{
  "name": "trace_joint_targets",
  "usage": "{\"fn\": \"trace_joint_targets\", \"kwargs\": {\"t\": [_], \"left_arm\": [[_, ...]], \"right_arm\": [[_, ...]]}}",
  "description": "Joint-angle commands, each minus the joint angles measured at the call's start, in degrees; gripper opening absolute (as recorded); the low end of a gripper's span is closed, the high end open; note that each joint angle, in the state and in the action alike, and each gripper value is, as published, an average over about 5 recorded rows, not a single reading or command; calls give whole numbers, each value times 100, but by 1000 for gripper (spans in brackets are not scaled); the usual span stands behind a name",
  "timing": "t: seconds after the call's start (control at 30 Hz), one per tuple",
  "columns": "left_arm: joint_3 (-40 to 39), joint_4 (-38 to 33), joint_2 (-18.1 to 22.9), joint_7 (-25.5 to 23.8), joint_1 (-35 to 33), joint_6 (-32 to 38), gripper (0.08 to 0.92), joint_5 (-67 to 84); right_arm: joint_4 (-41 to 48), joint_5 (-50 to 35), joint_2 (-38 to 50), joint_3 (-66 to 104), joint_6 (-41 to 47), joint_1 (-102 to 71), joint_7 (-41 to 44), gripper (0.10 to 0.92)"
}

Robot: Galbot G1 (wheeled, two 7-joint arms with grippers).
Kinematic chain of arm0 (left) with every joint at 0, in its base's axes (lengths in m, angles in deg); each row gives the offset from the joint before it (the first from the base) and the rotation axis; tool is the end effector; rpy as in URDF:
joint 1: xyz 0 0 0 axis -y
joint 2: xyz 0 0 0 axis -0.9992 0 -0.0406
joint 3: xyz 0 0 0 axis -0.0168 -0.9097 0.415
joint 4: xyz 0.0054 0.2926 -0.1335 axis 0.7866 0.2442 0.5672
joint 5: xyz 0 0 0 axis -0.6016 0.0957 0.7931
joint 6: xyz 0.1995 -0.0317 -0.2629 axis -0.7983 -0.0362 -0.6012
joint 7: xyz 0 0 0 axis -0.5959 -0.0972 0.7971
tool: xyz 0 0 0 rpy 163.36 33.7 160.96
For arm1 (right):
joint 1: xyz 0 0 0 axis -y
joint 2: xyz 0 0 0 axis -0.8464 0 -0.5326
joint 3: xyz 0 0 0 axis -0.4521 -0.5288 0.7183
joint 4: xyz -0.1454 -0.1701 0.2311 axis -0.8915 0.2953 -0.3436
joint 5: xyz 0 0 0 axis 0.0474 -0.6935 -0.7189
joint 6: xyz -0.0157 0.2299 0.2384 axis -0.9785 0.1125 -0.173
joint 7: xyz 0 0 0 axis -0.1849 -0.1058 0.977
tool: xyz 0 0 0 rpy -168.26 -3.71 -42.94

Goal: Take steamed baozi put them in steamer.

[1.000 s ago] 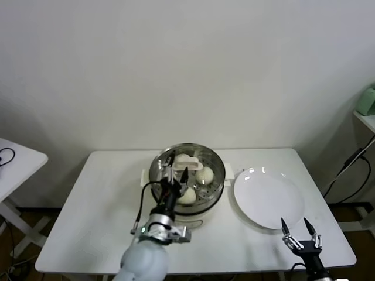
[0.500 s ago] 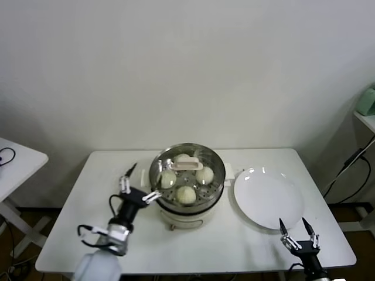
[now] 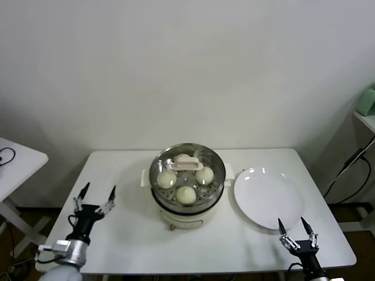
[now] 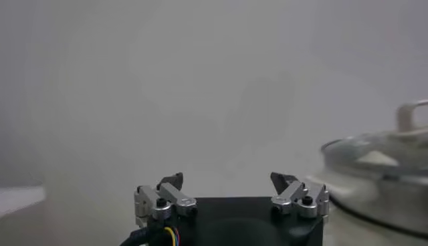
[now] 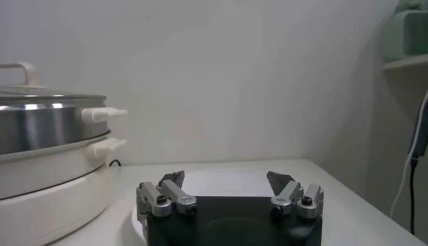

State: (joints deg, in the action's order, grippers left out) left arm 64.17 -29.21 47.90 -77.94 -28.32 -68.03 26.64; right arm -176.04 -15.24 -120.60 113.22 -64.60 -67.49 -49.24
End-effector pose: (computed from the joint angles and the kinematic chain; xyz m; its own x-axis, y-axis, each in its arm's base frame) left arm 0.1918 0.1259 -0.3271 -0.9992 0.0328 -0.0230 0.0302 0.9941 0.1041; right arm 0.1257 -0.1474 -0.3924 -0.9965 -0.0540 0.0634 -0.0509 0.9975 0.0496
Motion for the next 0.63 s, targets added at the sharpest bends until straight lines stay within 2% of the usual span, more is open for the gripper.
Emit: {"fn": "trace_joint_targets", "kwargs": {"t": [0.03,0.63], "left_arm": [[580,761,9,-180,-148,601,823,770],[563,794,65,-177,-149,591,823,631]], "right_arm": [[29,35,20,-3,-37,21,-3,823],[81,41,37,-37,-43,65,18,823]]}}
